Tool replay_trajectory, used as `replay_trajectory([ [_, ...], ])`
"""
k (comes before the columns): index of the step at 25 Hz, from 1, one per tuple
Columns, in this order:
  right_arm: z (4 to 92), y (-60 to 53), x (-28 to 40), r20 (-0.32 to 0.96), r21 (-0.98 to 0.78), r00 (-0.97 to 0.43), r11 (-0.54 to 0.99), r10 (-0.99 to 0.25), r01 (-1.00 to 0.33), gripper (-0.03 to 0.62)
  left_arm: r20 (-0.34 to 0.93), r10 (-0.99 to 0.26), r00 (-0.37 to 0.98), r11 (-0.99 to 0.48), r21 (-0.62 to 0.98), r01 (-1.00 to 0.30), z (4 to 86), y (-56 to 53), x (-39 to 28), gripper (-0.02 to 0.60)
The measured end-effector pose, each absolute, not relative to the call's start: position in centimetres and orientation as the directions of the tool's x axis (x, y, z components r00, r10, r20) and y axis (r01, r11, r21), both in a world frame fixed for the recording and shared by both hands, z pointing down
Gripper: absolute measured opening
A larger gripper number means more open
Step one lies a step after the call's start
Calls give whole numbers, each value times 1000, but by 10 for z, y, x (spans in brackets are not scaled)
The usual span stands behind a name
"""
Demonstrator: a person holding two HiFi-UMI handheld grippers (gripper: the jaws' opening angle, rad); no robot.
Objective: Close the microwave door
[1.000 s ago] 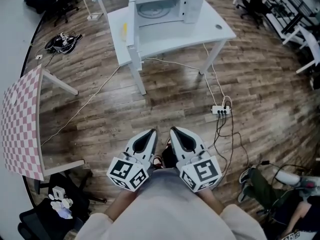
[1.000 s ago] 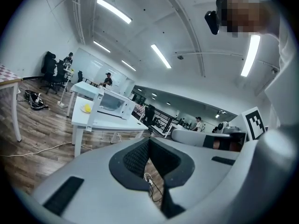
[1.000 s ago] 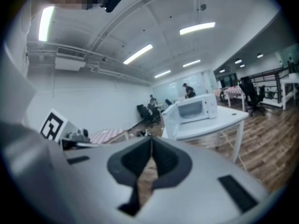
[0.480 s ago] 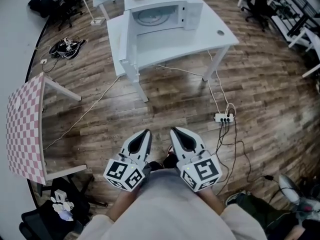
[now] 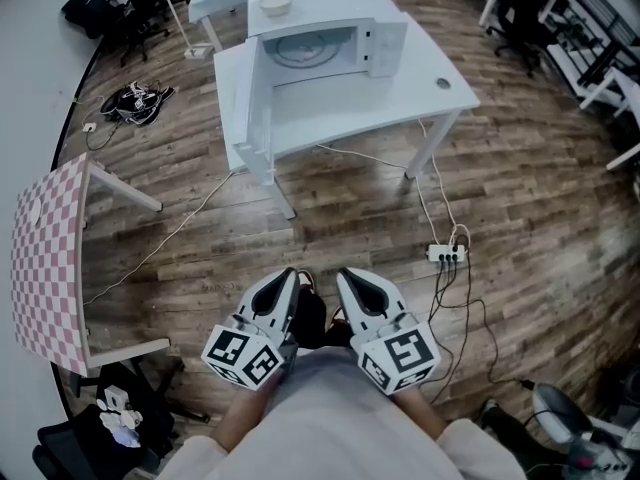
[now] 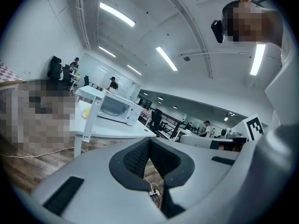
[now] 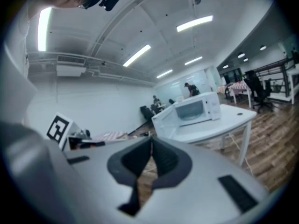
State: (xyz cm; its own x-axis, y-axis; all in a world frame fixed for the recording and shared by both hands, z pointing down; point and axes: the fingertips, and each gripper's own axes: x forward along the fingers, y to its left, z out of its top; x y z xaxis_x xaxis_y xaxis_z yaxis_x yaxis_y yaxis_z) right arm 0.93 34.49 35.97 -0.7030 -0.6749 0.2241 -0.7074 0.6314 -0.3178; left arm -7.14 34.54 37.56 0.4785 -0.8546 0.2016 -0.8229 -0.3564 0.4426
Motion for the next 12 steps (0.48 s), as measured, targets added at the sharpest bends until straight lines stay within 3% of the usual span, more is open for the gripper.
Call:
replay_trajectory([
  [12,360,289,-7,247,-304,-715,648,-654,-698,23,162,-867,472,-349,479,-806,371,285,-87,13],
])
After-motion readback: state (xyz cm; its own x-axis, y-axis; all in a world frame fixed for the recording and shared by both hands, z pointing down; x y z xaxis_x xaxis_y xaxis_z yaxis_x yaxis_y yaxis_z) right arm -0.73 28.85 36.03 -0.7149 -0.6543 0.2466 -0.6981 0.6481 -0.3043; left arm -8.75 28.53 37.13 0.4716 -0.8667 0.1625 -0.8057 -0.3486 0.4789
